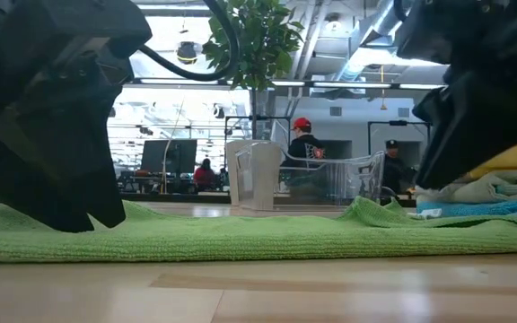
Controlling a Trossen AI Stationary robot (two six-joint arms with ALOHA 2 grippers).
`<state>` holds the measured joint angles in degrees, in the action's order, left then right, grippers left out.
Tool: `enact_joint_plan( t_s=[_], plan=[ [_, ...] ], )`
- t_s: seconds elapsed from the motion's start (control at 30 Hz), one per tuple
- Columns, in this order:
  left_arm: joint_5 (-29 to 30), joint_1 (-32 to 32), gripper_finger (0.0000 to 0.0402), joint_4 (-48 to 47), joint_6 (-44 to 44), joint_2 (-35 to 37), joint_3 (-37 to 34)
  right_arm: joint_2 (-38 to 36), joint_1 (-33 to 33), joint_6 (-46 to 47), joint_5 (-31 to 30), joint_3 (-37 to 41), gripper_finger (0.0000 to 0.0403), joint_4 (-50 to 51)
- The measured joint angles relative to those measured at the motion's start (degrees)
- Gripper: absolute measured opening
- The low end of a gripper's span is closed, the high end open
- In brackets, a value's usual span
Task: Fold microfiber towels
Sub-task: Fold the green microfiber cloth
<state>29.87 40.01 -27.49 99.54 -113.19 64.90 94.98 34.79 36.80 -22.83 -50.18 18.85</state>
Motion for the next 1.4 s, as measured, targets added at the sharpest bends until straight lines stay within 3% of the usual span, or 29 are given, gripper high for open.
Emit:
enact_joint_plan(
  t_s=[0.23,0.6,1.07,1.17,1.3,1.4],
  plan=[
    [0.4,0.12,0.0166,0.14,0.22,-0.02,-0.04,5.69,-0.24,-2.29,0.37,-0.26,0.0113,-8.84],
    [1.14,0.35,0.0166,0.22,0.1,-0.07,-0.09,6.87,-5.42,-2.47,0.02,-2.59,0.0113,-8.4],
    [1.78,0.57,0.0166,0.2,-0.05,-0.13,-0.11,9.4,-7.52,-2.56,0.18,-2.5,0.011,-8.22],
    [1.84,0.59,0.0166,0.2,-0.05,-0.13,-0.11,9.38,-8.04,-1.77,0.42,-2.55,0.0086,-6.88],
    [1.9,0.59,0.0166,0.15,-0.09,-0.13,-0.1,8.81,-8.36,-1.32,1.26,-2.57,0.0018,-5.21],
    [1.95,0.59,0.0166,0.18,-0.47,-0.13,-0.09,8.77,-8.61,0.36,2.36,-2.57,0.0016,-4.11]
  ],
)
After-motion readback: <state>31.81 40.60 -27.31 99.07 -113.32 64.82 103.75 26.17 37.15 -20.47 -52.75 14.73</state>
